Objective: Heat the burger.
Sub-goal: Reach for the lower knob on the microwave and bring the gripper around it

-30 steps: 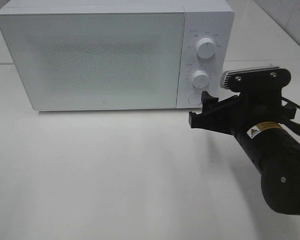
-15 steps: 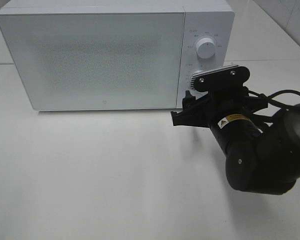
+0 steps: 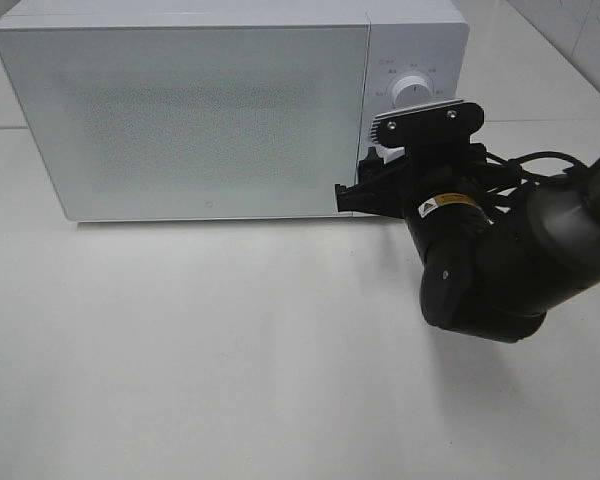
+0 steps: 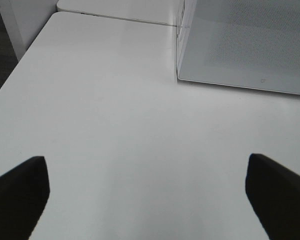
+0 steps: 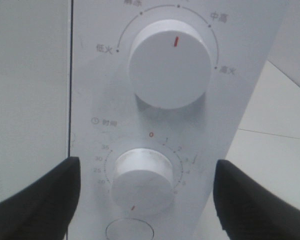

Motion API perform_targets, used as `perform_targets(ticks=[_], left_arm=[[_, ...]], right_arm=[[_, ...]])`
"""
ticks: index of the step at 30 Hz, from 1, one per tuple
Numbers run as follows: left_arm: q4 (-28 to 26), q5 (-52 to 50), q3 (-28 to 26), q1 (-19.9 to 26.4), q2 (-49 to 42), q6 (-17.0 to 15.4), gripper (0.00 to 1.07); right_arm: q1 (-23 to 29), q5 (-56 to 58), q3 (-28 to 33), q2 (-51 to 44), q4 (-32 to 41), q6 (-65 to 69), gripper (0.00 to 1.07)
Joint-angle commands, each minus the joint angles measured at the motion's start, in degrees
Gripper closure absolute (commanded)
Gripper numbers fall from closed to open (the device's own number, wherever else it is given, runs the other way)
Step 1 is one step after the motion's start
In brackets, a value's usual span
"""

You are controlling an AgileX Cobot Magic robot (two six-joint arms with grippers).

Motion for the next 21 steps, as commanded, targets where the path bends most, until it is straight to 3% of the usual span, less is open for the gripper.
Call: perform_targets(ticks=[1,21], left_arm=[[0.0,-0.6,0.1,0.2,-0.9,0.1,0.06],[0.0,-0.6,0.1,0.2,-0.9,0.1,0.06]], right_arm=[[-0.5,-3.0,-2.1,1.7,-0.5,-0.1,0.34],[-3.8,-0.2,-5.5,4.7,-3.0,8.9,0.34]])
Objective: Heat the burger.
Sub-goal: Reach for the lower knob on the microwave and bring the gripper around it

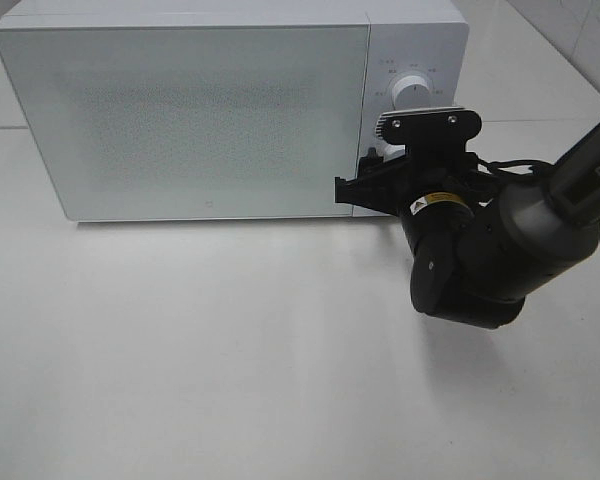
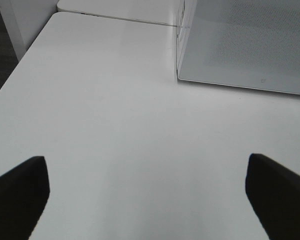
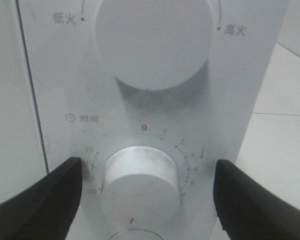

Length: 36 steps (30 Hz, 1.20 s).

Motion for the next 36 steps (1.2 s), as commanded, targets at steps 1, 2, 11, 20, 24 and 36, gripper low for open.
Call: perform_targets(ticks=[1,2,11,20,24,36], left_arm=[[-0.1,-0.6,0.1,0.2,-0.9,0.1,0.06],[-0.1,-0.6,0.1,0.2,-0.9,0.1,0.06],[-0.1,-0.6,0.1,0.2,-0.9,0.1,0.06],[-0.1,-0.6,0.1,0.2,-0.9,0.1,0.06],[-0.1,-0.6,0.1,0.2,-0.9,0.1,0.06],[-0.1,-0.6,0.1,0.2,-0.9,0.1,0.06]], right_arm=[[-0.9,-1.1,-1.4,0.1,-1.1,1.4,0.34],[-0.9,-1.1,-1.4,0.1,-1.1,1.4,0.34],[-0.9,-1.2,-1.4,0.1,-1.4,1.4,0.37],[-0.9,-1.1,-1.4,0.1,-3.1,1.4,0.88],[-0.9,-1.1,-1.4,0.1,-3.2,1.4,1.05],[-0.9,-3.4,-1.4,0.1,-3.2,1.4,1.07]])
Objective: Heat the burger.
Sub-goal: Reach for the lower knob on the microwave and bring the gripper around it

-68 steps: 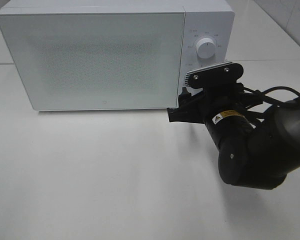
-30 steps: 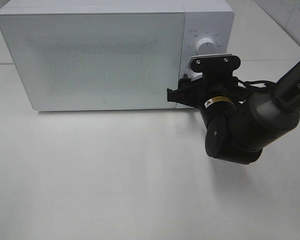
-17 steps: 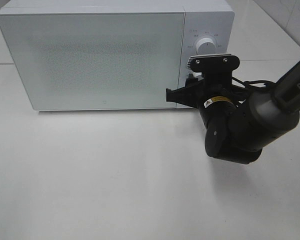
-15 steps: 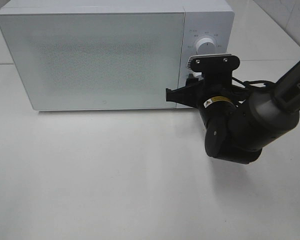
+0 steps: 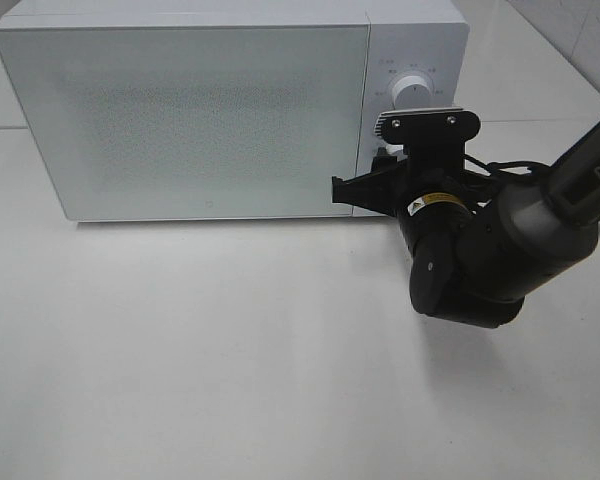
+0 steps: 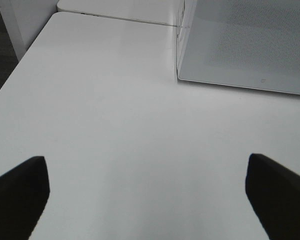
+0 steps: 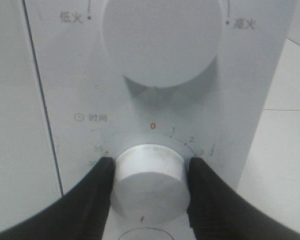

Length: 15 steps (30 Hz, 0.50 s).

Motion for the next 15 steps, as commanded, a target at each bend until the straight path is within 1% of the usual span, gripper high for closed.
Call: perform_targets(ticks=[1,8,10,11,12,13,14,15], left_arm=[[-0.1,-0.6,0.1,0.2,-0.9,0.1,0.06],[-0.1,-0.6,0.1,0.2,-0.9,0.1,0.06],[-0.1,-0.6,0.1,0.2,-0.9,0.1,0.06],[-0.1,-0.6,0.1,0.2,-0.9,0.1,0.06],[-0.1,-0.6,0.1,0.2,-0.9,0.1,0.06],[-0.1,-0.6,0.1,0.2,-0.9,0.1,0.06],[-0.1,-0.6,0.1,0.2,-0.9,0.1,0.06],[-0.1,-0.6,0.1,0.2,-0.9,0.1,0.06]], right_arm=[[-0.9,-4.1,-1.3,-0.1,-2.1,0.1,1.07],[-0.9,-4.4,-1.3,-0.1,-2.2,7.2,1.07],[-0.9,-4.4,-1.3,-0.1,-2.5,13.9,1.07],[-0.9,-4.4,-1.3,-0.1,-2.5,13.9,1.07],[-0.9,-4.4,-1.3,-0.1,-3.0,20.1,1.07],[-0.9,-4.4,-1.3,-0.1,-3.0,20.1,1.07],[-0.9,-4.4,-1.3,-0.1,-3.9,26.6,1.07],[-0.9,-4.3,-1.3,-0.1,-4.4,30.4,1.07]])
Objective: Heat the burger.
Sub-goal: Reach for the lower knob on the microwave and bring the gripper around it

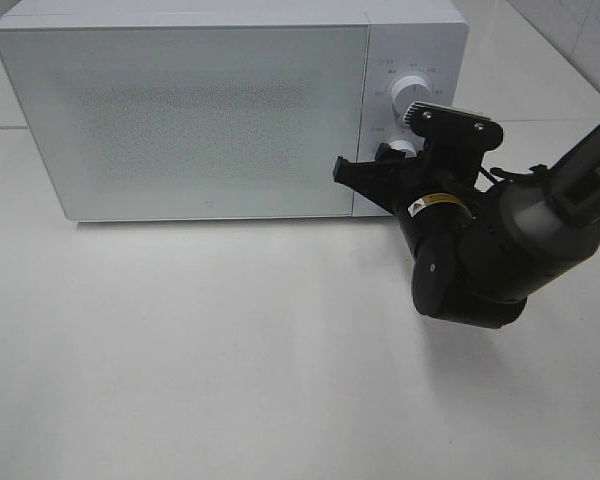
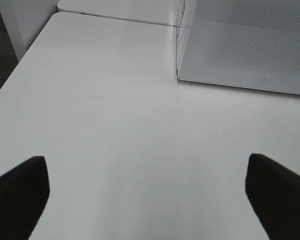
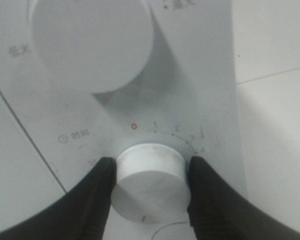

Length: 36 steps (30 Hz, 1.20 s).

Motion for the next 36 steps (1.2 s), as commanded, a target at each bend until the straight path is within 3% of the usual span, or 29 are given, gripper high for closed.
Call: perform_targets(ticks=[1,8,23,36], left_arm=[[-0.1,-0.6,0.1,0.2,-0.9,0.1,0.06],[-0.1,-0.6,0.1,0.2,-0.9,0.1,0.06],[-0.1,-0.6,0.1,0.2,-0.9,0.1,0.06],[-0.1,-0.6,0.1,0.2,-0.9,0.1,0.06]], right_arm=[[-0.6,-4.2,-1.4,-0.1,-3.3,10.8,1.07],[-0.6,-4.6,-1.4,-0.1,-7.2,39.1,1.07],[-0.6,-7.6,-1.4,-0.1,-8.8,77.4,1.07],[-0.6,-9.5,-1.4,-0.1,-8.7,80.9,1.07]])
